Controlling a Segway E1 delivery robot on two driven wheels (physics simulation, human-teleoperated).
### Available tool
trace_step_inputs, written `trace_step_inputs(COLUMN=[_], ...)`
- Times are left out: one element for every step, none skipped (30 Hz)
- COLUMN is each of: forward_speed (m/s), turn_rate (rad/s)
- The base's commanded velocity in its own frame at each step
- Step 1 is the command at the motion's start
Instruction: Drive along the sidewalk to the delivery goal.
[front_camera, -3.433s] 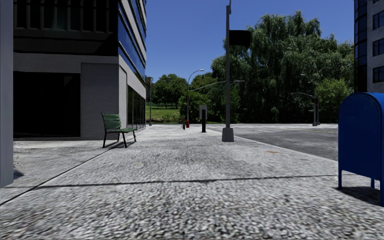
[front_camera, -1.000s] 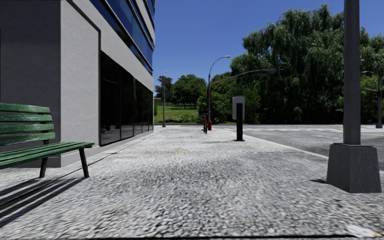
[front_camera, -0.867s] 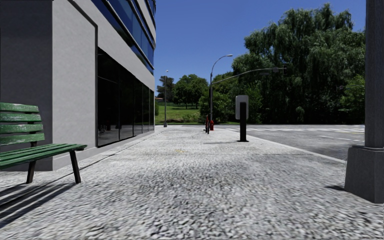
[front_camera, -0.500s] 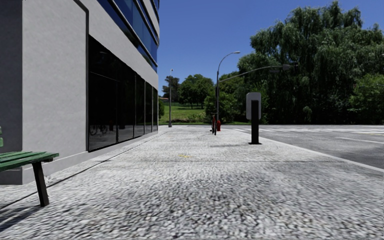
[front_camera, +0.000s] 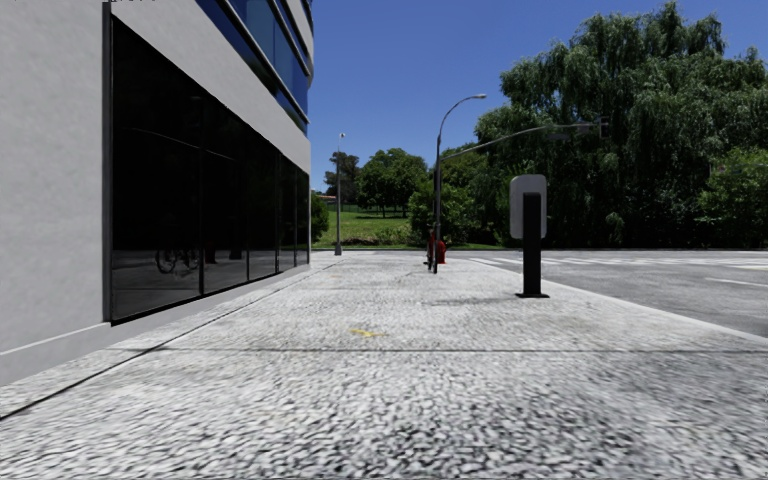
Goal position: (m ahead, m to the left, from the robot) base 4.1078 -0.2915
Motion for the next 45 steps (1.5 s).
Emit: trace_step_inputs(forward_speed=[1.85, 1.85, 1.85, 1.85, 1.85, 1.85, 1.85, 1.85, 1.85, 1.85, 1.85, 1.85, 1.85, 1.85, 1.85, 1.85, 1.85, 1.85, 1.85, 1.85, 1.85, 1.85, 1.85, 1.85, 1.85, 1.85, 1.85, 1.85, 1.85, 1.85, 1.85, 1.85, 1.85, 1.85, 1.85, 1.85, 1.85, 1.85, 1.85, 1.85, 1.85, 1.85, 1.85, 1.85, 1.85], turn_rate=[0.00, 0.00, 0.00, 0.00, 0.00, 0.00, 0.00, 0.00, 0.00, 0.00, 0.00, 0.00, 0.00, 0.00, 0.00, 0.00, 0.00, 0.00, 0.00, 0.00, 0.00, 0.00, 0.00, 0.00, 0.00, 0.00, 0.00, 0.00, 0.00, 0.00, 0.00, 0.00, 0.00, 0.00, 0.00, 0.00, 0.00, 0.00, 0.00, 0.00, 0.00, 0.00, 0.00, 0.00, 0.00])
